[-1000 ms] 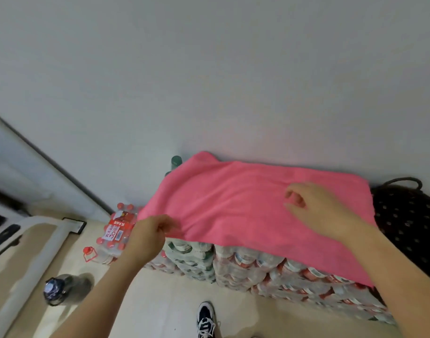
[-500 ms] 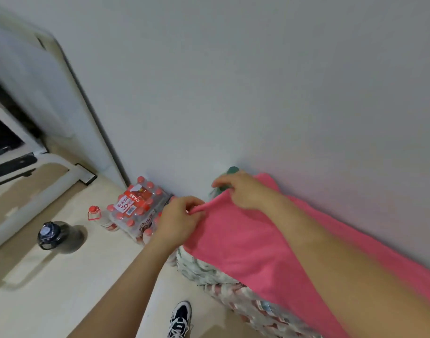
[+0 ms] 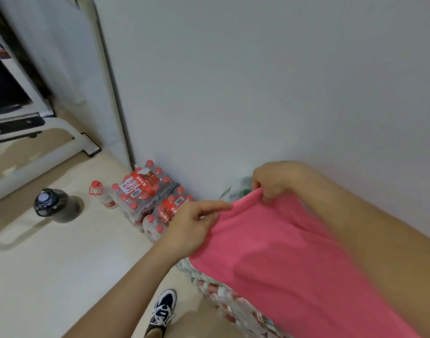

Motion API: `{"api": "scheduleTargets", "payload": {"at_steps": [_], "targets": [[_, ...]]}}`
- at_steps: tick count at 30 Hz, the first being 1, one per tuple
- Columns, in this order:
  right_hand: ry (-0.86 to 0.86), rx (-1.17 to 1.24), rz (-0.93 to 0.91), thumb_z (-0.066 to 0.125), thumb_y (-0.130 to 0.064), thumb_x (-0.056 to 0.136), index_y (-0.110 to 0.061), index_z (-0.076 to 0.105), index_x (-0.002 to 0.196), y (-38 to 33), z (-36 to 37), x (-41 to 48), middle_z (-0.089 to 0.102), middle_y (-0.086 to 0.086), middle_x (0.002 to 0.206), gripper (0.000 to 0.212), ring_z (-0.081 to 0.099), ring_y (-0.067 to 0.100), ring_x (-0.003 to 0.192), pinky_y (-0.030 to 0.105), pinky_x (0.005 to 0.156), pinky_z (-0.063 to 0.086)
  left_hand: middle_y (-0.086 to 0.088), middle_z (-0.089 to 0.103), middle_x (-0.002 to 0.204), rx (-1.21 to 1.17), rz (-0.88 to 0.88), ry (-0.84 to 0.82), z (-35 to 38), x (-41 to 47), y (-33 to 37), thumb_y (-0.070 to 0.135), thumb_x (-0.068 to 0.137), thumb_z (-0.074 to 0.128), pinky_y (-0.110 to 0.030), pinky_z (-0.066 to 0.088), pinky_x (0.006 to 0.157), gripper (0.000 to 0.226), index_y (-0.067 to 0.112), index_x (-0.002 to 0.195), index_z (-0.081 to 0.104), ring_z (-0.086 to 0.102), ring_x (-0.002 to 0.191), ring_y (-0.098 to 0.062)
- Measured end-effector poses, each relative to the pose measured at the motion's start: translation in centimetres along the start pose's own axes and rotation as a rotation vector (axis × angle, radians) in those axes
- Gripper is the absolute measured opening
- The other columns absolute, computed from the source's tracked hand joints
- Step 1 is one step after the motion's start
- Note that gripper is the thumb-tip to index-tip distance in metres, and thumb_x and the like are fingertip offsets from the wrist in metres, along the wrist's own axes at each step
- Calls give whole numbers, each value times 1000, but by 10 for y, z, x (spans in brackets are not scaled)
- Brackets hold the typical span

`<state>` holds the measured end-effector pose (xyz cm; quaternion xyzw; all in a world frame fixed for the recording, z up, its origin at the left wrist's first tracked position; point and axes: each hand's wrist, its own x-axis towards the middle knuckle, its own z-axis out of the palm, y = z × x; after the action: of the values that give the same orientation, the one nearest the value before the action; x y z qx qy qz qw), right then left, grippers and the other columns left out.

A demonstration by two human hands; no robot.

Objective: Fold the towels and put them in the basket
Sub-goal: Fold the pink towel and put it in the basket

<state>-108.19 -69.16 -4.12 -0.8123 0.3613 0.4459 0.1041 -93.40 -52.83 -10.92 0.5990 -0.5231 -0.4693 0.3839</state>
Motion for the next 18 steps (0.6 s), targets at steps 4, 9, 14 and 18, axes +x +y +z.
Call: {"api": "scheduleTargets", "payload": {"at_steps": [4,9,14,18], "targets": [[217,-108,63,66,-33,73,-21,62,78,15,-5,3,58,-3,74,14,58,22,75,29,63,48,28,67,82,96,-42,45,2,-5,-12,-5,90,48,-9,42,66,43,25,105,75,59,73,7],[257,-104,19,63,-33,72,-23,54,77,19,-1,20,64,1,87,15,61,24,83,33,68,51,13,68,117,276,61,62,-1,-4,-20,3,91,50,-23,45,94,39,27,116,69,60,110,-6],[51,-65,77,68,-34,80,-20,54,101,29,-3,26,57,-1,97,29,55,22,89,29,72,43,11,63,126,264,-75,66,-8,-2,-28,7,94,48,-11,34,92,37,23,122,66,55,117,-6],[211,311,67,72,-24,79,-25,59,100,35,-6,30,53,-10,83,24,54,16,82,27,72,41,12,61,128,168,-165,31,-13,0,-36,7,93,48,-14,34,99,38,24,122,66,52,121,-4]]}}
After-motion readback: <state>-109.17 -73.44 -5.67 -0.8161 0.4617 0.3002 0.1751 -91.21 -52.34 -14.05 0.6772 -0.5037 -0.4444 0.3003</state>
